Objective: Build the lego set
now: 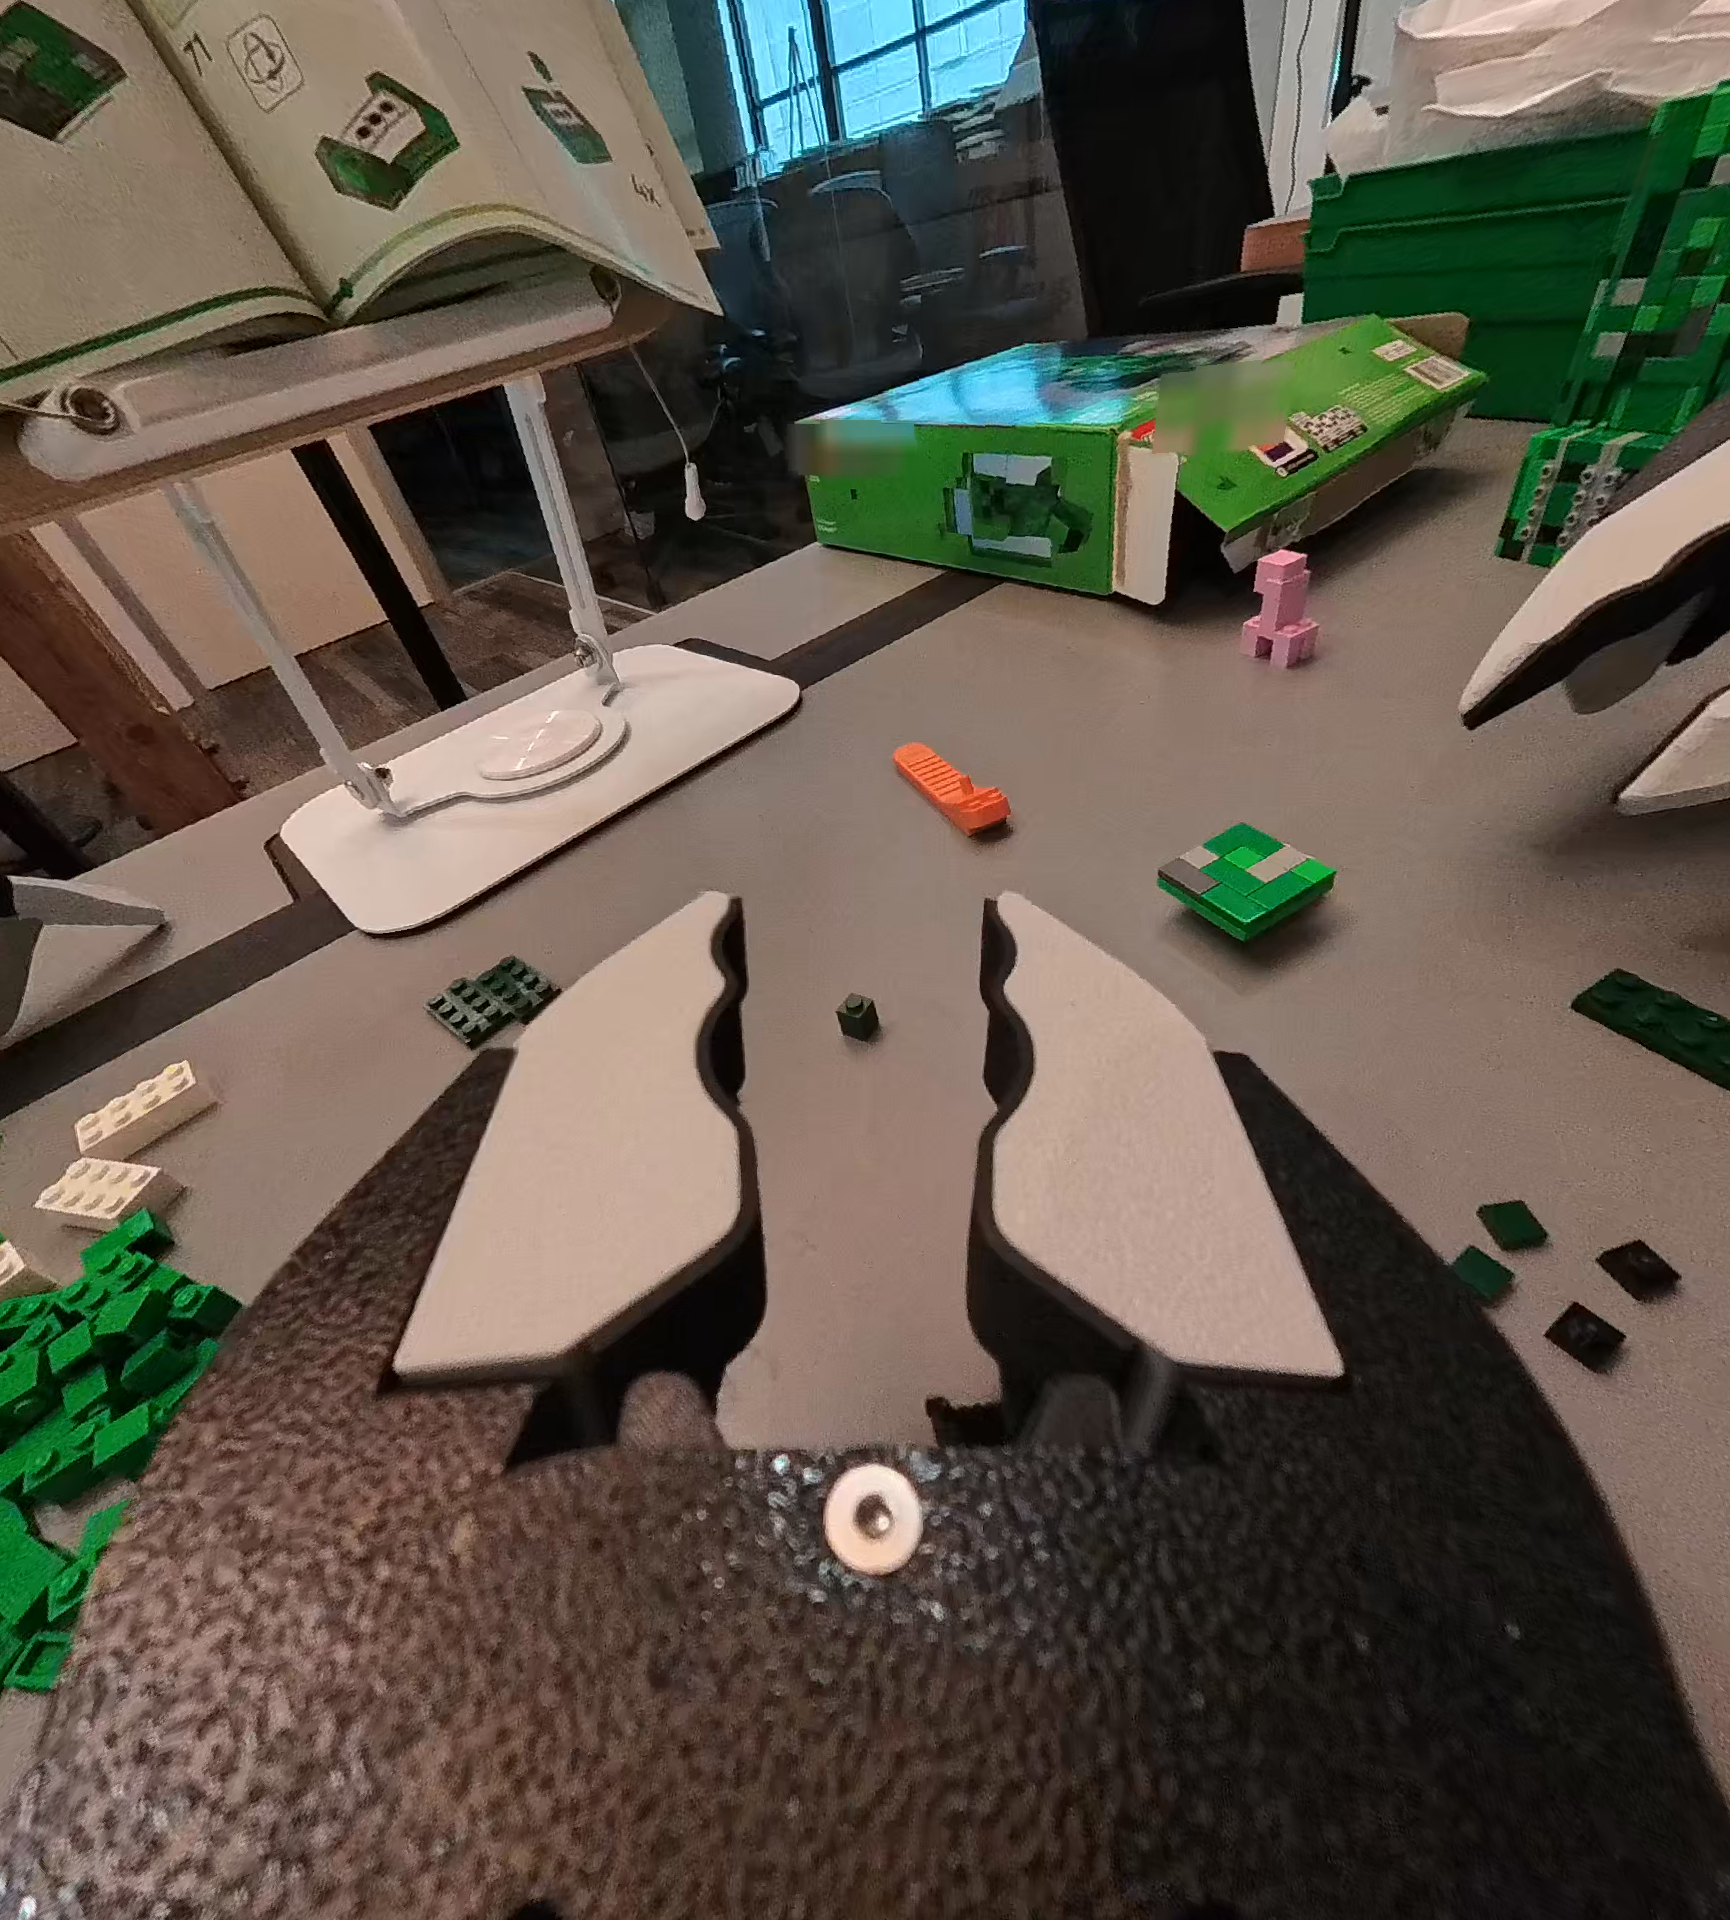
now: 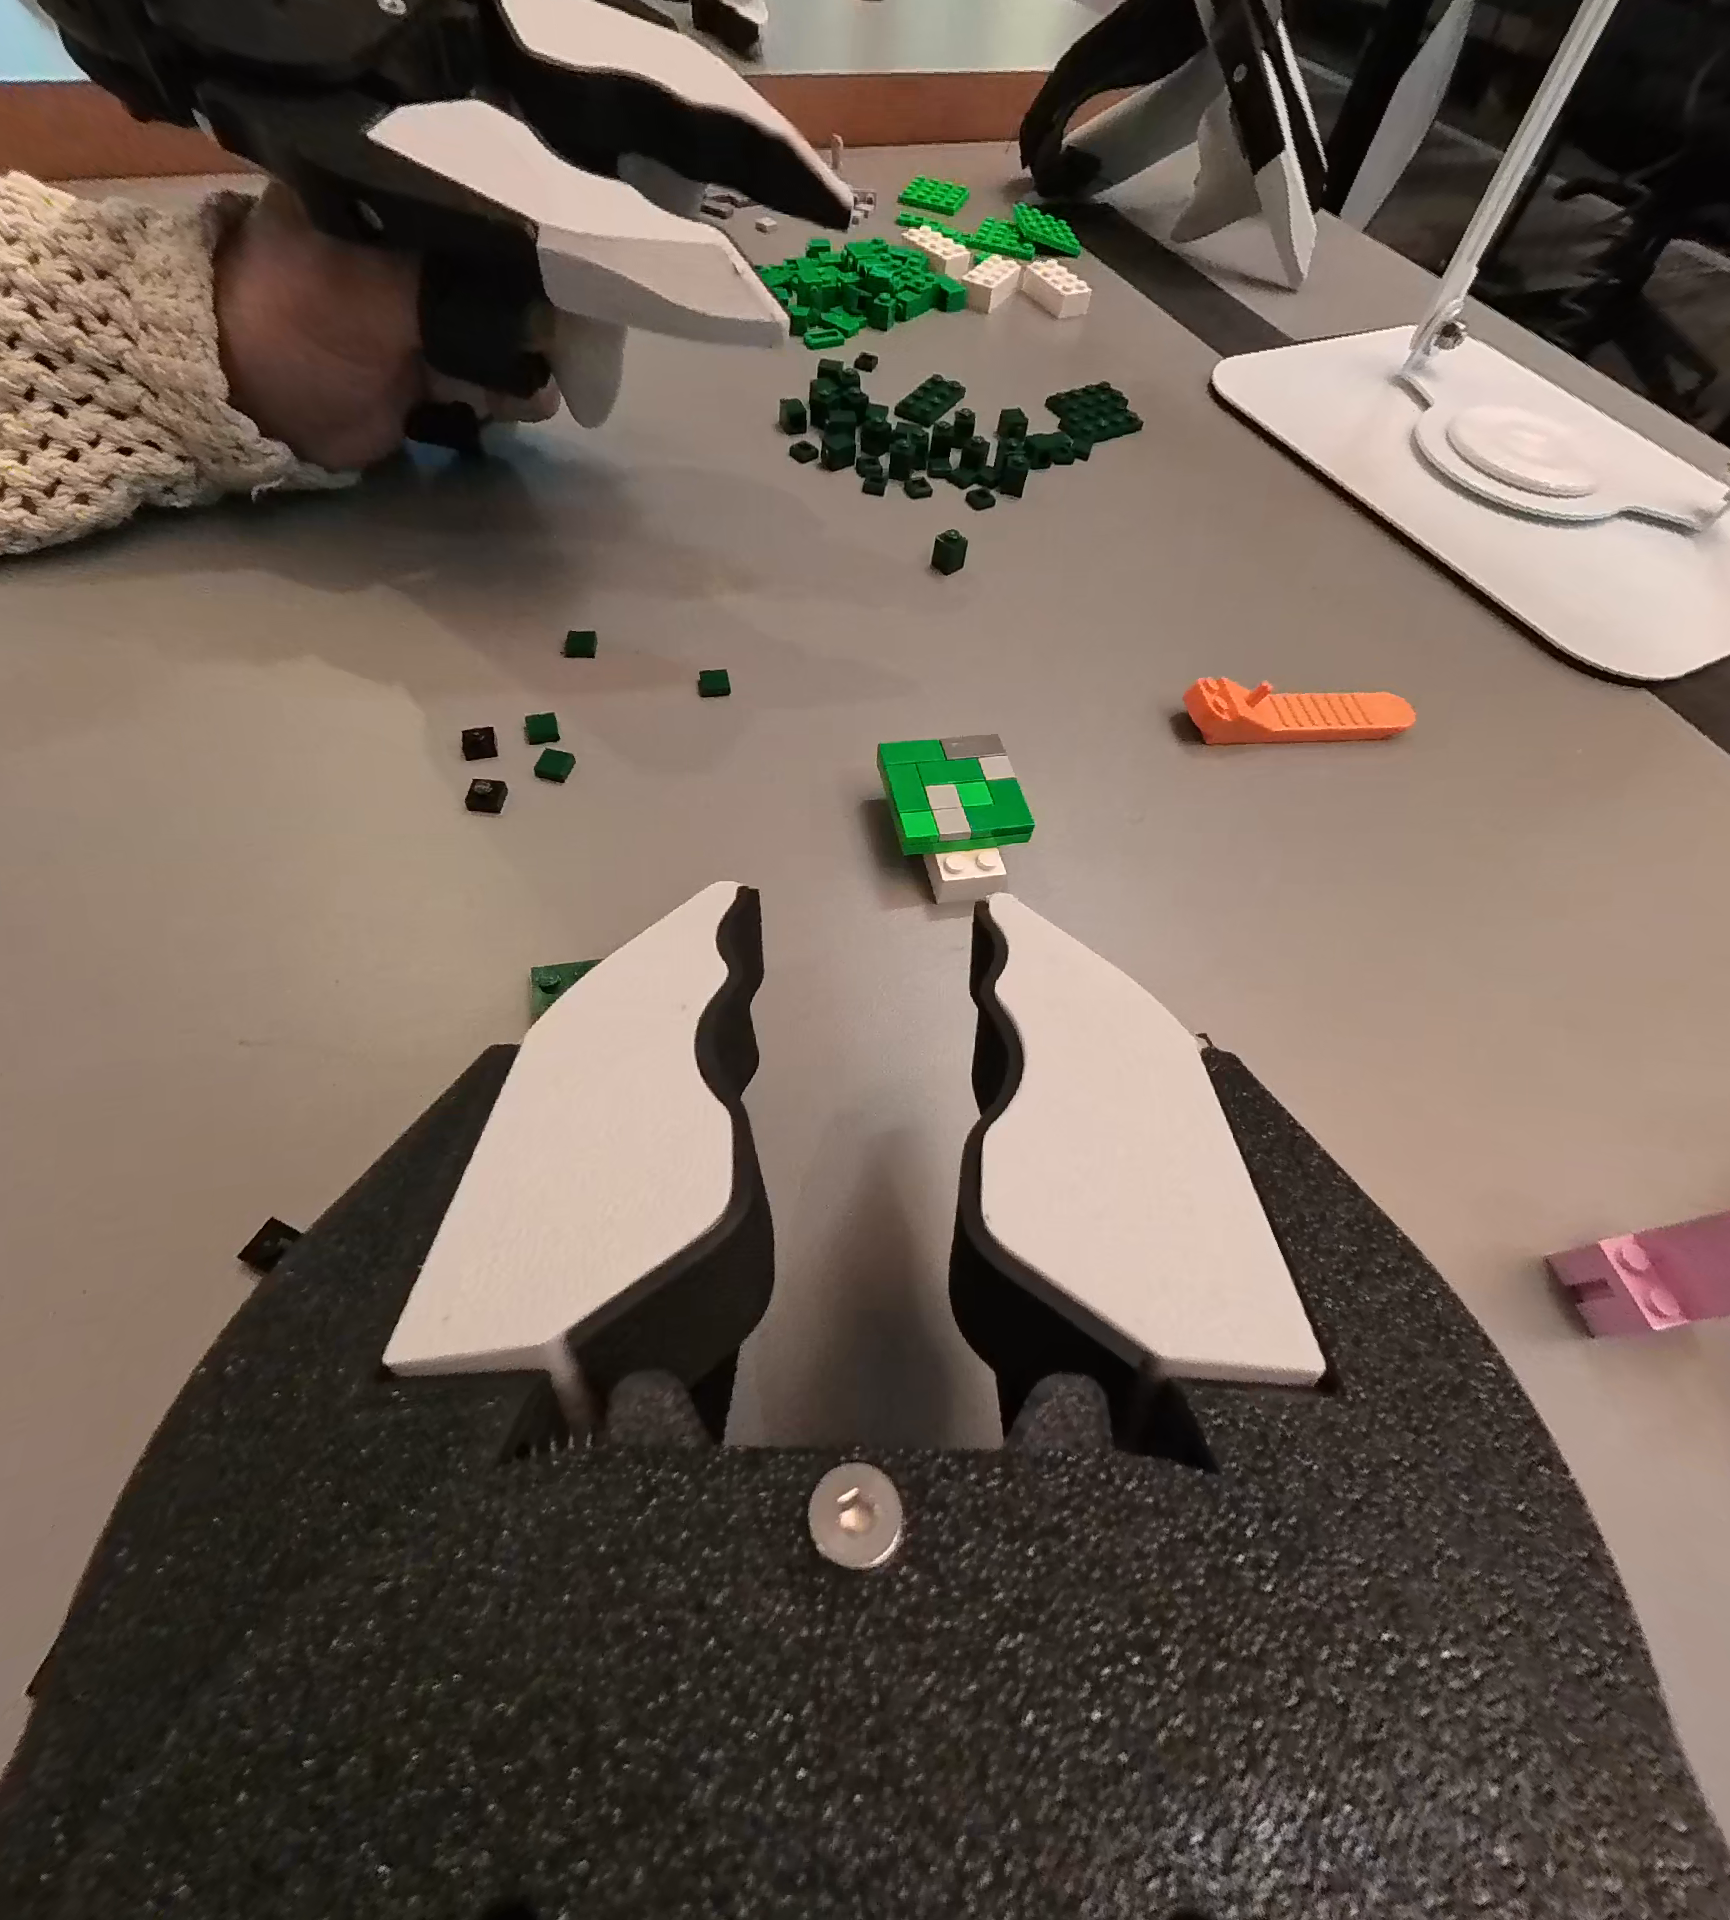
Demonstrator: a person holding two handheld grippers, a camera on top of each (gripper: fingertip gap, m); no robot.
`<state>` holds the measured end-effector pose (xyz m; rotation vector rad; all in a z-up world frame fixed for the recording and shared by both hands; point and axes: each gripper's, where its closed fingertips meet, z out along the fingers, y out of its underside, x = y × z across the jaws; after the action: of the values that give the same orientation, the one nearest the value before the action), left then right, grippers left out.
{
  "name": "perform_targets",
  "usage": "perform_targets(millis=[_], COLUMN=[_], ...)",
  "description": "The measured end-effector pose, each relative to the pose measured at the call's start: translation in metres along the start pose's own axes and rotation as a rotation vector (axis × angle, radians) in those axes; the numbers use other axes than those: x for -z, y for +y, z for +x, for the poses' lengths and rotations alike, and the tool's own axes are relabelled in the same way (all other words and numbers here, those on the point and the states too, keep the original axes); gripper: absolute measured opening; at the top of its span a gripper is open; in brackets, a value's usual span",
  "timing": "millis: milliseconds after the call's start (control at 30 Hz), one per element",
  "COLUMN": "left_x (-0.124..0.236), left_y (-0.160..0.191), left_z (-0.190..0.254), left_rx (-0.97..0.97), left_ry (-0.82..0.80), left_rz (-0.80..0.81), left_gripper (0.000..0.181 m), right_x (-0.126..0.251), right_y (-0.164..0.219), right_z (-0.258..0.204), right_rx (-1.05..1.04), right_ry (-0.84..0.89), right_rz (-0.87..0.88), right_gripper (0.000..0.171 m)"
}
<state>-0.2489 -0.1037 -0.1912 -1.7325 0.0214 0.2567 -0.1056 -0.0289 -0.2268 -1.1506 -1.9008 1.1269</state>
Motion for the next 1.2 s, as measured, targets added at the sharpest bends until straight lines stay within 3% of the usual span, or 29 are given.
perform_targets(millis=[900,1000,1200], left_x=[0.000,0.000,-0.001], left_y=[0.001,0.001,0.001], left_z=[0.000,-0.001,-0.001], left_rx=[-0.001,0.002,-0.004], left_ry=[-0.001,-0.004,-0.004], left_rz=[-0.004,-0.003,-0.008], left_gripper=[0.042,0.042,0.042], right_x=[-0.003,0.000,0.001], right_y=[0.003,0.004,0.023], right_z=[-0.001,-0.010,-0.029], right_rx=[-0.004,0.014,0.032], right_ry=[-0.011,-0.060,-0.143], right_rz=[-0.028,-0.030,-0.205], right_gripper=[0.038,0.026,0.033])
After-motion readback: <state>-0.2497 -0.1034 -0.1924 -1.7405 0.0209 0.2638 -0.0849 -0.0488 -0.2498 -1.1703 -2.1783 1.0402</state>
